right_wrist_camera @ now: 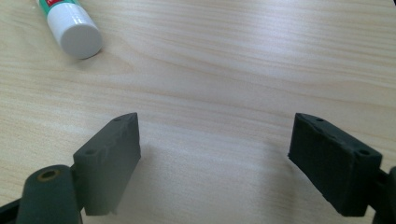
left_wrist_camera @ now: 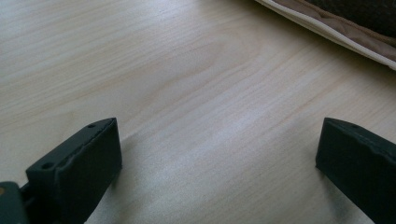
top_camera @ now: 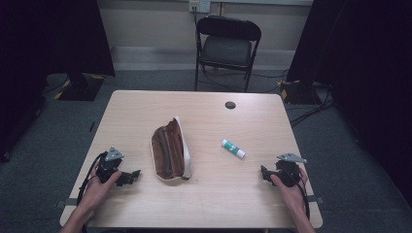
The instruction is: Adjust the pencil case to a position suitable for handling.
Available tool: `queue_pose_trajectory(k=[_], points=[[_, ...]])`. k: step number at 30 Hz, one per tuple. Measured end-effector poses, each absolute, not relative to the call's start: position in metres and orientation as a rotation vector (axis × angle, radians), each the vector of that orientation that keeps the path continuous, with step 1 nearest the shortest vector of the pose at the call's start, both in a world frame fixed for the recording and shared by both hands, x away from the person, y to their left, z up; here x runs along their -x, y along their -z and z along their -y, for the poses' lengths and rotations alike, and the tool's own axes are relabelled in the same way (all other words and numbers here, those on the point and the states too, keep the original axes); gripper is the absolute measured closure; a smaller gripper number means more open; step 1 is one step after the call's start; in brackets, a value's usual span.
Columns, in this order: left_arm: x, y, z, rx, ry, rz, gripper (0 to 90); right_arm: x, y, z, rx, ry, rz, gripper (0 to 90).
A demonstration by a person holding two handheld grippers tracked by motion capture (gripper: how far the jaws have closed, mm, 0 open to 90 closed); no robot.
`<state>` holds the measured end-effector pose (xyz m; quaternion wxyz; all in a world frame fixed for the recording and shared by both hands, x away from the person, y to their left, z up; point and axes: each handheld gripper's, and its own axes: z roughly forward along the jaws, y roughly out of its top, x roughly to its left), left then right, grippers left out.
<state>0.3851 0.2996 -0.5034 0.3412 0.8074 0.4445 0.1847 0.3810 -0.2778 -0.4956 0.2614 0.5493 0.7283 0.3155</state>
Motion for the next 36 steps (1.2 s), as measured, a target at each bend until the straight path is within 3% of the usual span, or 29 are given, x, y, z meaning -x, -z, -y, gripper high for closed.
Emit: queue_pose_trajectory(k=[17, 36], points=[[-0.385, 0.503, -0.300, -2.101, -0.481, -1.156, 0.0, -0.372, 0.482, 0.261, -1.391, -0.936, -2.030, 19.8], [-0.385, 0.503, -0.300, -2.100, -0.480, -1.156, 0.0, -0.355, 0.455, 0.213, -1.221, -1.136, -2.166, 36.7]])
